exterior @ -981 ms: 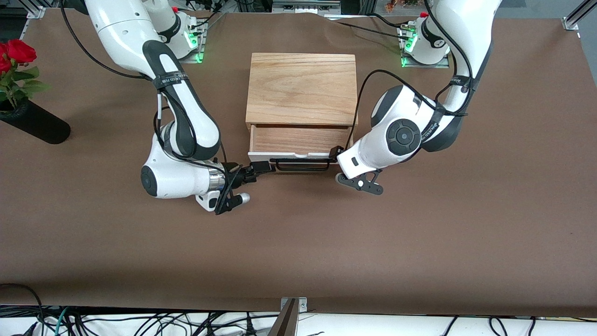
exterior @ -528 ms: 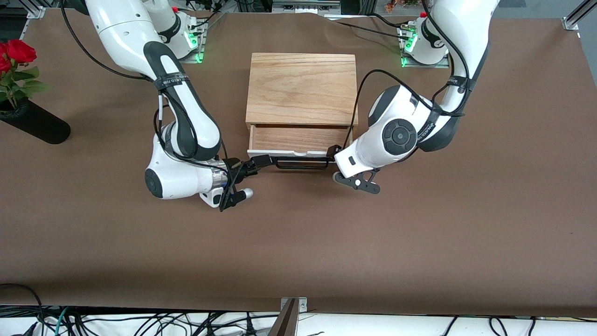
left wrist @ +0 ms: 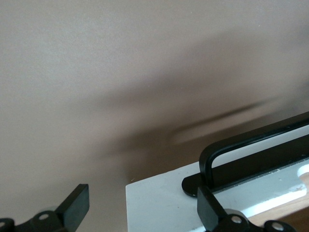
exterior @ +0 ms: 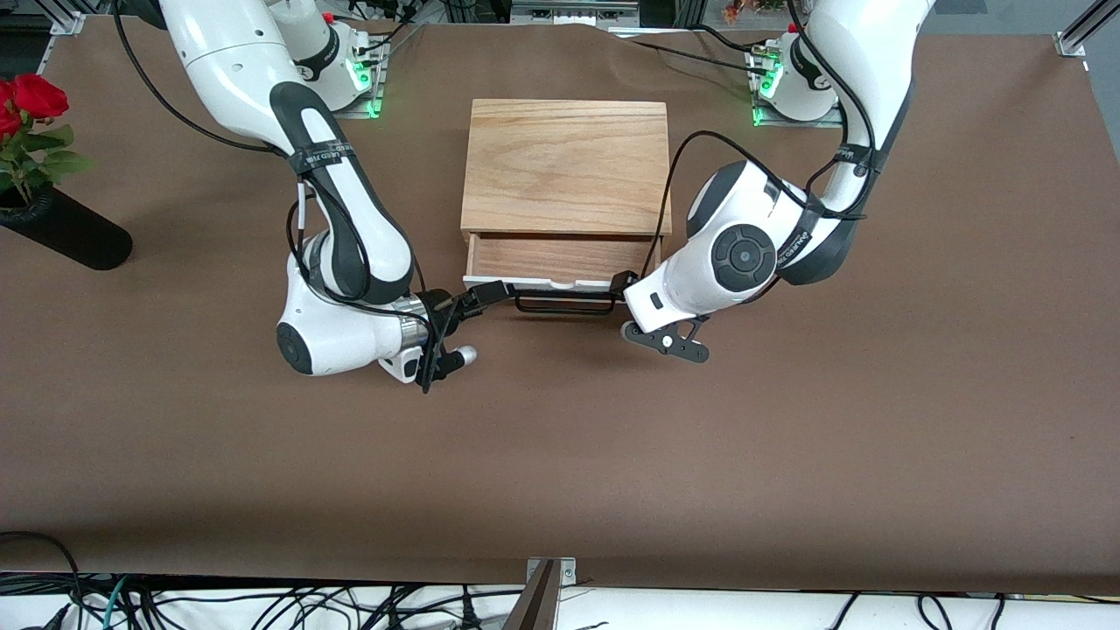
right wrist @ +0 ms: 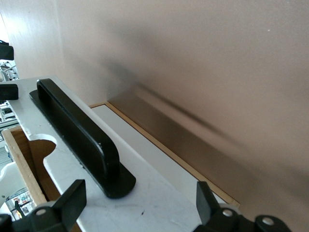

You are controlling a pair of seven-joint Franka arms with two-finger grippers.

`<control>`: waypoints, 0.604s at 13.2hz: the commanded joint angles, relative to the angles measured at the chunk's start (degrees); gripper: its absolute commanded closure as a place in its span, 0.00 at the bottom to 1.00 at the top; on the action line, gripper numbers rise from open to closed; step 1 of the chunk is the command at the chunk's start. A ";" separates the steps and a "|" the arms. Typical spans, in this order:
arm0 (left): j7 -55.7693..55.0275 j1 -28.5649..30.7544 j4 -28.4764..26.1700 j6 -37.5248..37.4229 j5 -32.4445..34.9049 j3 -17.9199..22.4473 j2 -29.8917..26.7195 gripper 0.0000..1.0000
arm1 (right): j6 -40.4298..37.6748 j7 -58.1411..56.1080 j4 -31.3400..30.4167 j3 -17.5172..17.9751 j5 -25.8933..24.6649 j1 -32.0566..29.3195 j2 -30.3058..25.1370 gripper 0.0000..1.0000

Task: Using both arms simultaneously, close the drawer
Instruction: 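Push the drawer front with both grippers into the cabinet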

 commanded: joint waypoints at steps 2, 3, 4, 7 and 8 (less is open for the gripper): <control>-0.36 -0.82 -0.21 -4.11 -0.46 0.43 -0.04 0.00 | -2.43 -0.85 -3.31 0.16 -0.02 0.25 -0.83 0.00; -0.36 -0.73 -0.30 -4.29 -0.54 0.43 -0.04 0.00 | -2.79 -0.84 -3.84 0.16 -0.02 0.43 -1.01 0.00; -0.36 -0.73 -0.30 -4.64 -0.81 0.43 -0.04 0.00 | -3.31 -0.84 -4.54 0.16 -0.02 0.43 -1.10 0.00; -0.36 -0.73 -0.30 -7.79 -0.98 0.43 -0.13 0.00 | -5.68 -0.49 -4.99 0.16 -0.02 0.52 -1.97 0.00; -0.36 -0.82 -0.30 -9.29 -1.07 0.34 -0.13 0.00 | -6.39 -0.23 -4.99 0.16 -0.02 0.52 -2.15 0.00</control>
